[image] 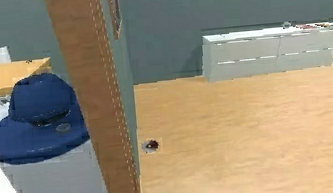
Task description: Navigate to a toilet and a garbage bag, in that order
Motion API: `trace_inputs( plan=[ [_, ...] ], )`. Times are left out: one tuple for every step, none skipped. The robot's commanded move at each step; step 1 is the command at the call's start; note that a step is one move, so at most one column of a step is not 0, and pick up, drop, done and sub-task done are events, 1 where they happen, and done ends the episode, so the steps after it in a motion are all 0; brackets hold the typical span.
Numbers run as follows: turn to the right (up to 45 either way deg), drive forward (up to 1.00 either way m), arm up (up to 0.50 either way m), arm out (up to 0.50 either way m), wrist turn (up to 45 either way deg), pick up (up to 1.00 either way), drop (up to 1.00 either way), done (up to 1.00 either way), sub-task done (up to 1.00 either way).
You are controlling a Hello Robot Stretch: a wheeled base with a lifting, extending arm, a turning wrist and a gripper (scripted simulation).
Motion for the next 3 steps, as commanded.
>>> trace_inputs(
  plan=[
    [-45.0, 0.00, 0.00, 0.00, 0.0, 0.00, 0.00, 0.00, 0.00],
    [-42.0, 0.00, 0.00, 0.00, 0.0, 0.00, 0.00, 0.00, 0.00],
    [0.0, 0.60, 0.00, 0.00, 0.0, 0.00, 0.00, 0.00, 0.00]
  ],
)
